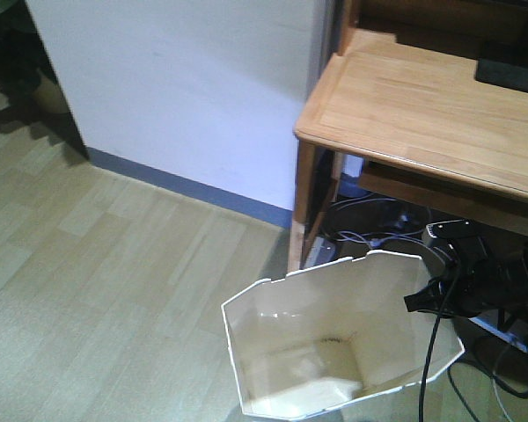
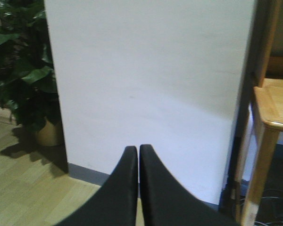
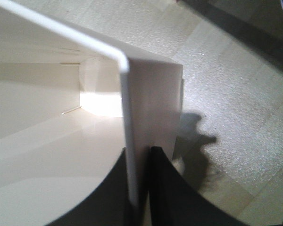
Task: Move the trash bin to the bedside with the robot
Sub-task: 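Hold the bin in the right gripper while the base drives to the bed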
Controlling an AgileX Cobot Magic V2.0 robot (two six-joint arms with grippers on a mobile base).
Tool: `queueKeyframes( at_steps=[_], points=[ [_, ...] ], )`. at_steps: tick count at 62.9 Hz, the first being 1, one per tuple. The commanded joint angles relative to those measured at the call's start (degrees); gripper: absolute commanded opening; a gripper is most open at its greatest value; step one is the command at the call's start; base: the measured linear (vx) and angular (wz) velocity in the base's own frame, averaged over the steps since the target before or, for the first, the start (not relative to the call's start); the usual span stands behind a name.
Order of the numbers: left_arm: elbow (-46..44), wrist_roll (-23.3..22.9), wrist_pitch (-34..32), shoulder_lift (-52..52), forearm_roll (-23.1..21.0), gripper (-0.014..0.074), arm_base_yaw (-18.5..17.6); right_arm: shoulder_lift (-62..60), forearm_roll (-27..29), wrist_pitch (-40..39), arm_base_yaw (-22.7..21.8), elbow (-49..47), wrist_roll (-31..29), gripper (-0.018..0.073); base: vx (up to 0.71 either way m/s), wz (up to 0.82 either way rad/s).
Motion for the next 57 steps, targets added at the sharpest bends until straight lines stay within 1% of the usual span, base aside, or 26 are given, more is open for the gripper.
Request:
queueKeyframes(
  at_steps=[1,22,57],
  points=[
    [1.6,-0.5,-4.5,-0.6,-0.2,-0.0006,-0.2,-3.2,3.0,8.7,-0.3,-1.1,1.1,-0.0006,-0.08,0.33],
    [1.6,-0.5,-4.5,-0.6,-0.2,-0.0006,-0.2,-3.2,3.0,8.7,-0.3,-1.1,1.1,-0.0006,-0.06,0.41],
    [1.6,-0.5,-4.5,-0.6,-0.2,-0.0006,-0.2,-3.2,3.0,8.7,-0.3,-1.1,1.1,-0.0006,-0.02,0.61]
  ],
)
